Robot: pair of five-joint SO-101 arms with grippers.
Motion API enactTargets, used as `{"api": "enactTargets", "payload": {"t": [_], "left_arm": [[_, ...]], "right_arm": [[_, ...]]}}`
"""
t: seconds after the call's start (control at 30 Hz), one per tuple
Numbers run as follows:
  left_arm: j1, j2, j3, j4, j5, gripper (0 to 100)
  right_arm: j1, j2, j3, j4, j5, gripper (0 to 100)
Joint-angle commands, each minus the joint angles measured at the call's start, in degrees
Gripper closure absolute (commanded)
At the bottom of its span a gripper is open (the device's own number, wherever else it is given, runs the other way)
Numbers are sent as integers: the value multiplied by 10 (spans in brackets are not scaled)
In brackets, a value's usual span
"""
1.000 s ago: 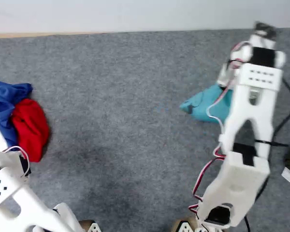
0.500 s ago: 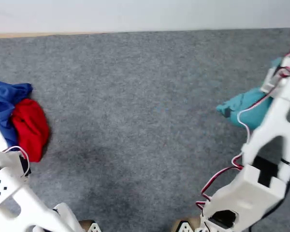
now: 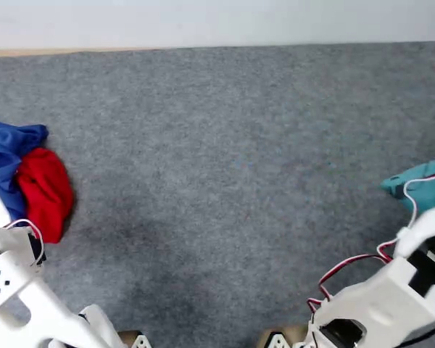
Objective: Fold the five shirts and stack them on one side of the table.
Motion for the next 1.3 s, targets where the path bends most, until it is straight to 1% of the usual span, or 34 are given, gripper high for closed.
{"api": "enactTargets", "payload": {"t": [0.0,0.27,0.43,0.83,1.03,1.2,1.27], "left_arm": [[1,-9,-6,15,-3,917],[2,-9,-4,15,-3,917],[2,-9,-4,15,-3,917],[1,-9,-3,15,-3,917],[1,-9,-3,15,-2,917],[1,-9,-3,15,-2,917],[2,-9,-3,15,-2,917]], "right_arm": [[24,-31,-11,-22,24,989],[70,-26,-11,-70,62,989],[97,-17,-8,-72,84,989],[179,116,-11,-74,156,989],[227,160,-11,-131,195,989],[242,191,-11,-158,221,983],[242,196,-11,-155,222,947]]}}
